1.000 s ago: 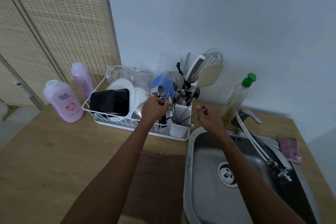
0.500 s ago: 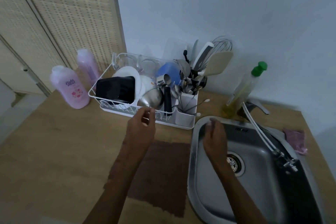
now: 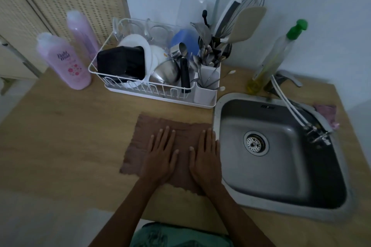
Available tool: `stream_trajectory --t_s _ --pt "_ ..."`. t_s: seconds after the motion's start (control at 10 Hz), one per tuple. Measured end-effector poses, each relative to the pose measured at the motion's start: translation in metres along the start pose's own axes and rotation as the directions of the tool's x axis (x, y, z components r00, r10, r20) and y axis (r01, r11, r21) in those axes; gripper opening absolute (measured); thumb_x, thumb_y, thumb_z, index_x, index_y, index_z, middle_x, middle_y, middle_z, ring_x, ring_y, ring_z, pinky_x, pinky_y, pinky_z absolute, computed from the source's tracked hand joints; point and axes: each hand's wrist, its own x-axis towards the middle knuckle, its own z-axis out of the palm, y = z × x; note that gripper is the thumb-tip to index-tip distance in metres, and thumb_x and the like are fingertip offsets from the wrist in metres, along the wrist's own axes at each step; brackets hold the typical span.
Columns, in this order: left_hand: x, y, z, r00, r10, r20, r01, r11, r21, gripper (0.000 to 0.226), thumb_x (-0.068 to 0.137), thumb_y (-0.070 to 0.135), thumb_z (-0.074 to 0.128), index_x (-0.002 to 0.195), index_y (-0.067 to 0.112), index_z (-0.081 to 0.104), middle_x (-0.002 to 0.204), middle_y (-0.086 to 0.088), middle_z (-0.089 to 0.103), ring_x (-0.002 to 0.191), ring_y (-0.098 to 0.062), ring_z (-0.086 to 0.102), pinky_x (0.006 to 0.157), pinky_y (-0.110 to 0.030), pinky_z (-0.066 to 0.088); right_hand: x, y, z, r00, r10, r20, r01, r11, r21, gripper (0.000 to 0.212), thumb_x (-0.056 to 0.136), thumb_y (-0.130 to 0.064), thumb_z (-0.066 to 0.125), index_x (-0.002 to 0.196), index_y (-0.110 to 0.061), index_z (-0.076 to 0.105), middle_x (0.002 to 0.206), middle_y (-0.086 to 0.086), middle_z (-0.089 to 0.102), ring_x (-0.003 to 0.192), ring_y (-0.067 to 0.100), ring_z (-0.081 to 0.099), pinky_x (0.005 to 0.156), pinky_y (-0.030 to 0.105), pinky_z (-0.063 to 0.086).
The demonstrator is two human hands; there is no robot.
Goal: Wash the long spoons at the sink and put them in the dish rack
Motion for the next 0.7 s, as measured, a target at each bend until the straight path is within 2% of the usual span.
stream_trajectory --t_s 0.4,0.6,0.7 --pt "-0.002 0.001 -0.004 0.999 -0.002 0.051 0.000 0.999 0.047 0.063 0.100 0.045 0.026 0.155 0.017 0.016 0.164 -0.005 0.008 0.151 -0.021 0.002 0.122 -0.046 0.008 -0.002 -0.002 -0.004 1.000 0.006 0.004 -0.006 1.000 0.025 0.070 0.104 -0.042 0.033 0.159 -0.006 0.007 0.167 0.013 0.003 0.155 0.021 -0.006 0.126 0.041 0.003" --pt "-0.002 0.002 -0.006 0.999 -0.006 0.045 0.004 0.999 0.050 0.063 0.100 0.046 0.025 0.156 0.018 0.014 0.164 -0.004 0.006 0.151 -0.019 -0.001 0.122 -0.045 0.008 -0.002 -0.005 -0.004 1.000 0.000 0.015 0.000 0.999 0.033 0.069 0.104 -0.043 0.030 0.158 -0.005 0.010 0.166 0.016 0.005 0.155 0.024 -0.003 0.126 0.043 0.004" --pt "-0.003 0.003 -0.005 1.000 0.001 0.018 -0.001 1.000 0.029 0.063 0.100 0.046 0.026 0.156 0.018 0.014 0.164 -0.004 0.007 0.151 -0.020 0.000 0.122 -0.045 0.008 0.002 -0.005 -0.017 0.999 0.052 0.013 -0.054 0.973 0.222 0.069 0.103 -0.046 0.021 0.158 -0.006 0.018 0.166 0.016 0.015 0.154 0.027 0.008 0.124 0.047 0.015"
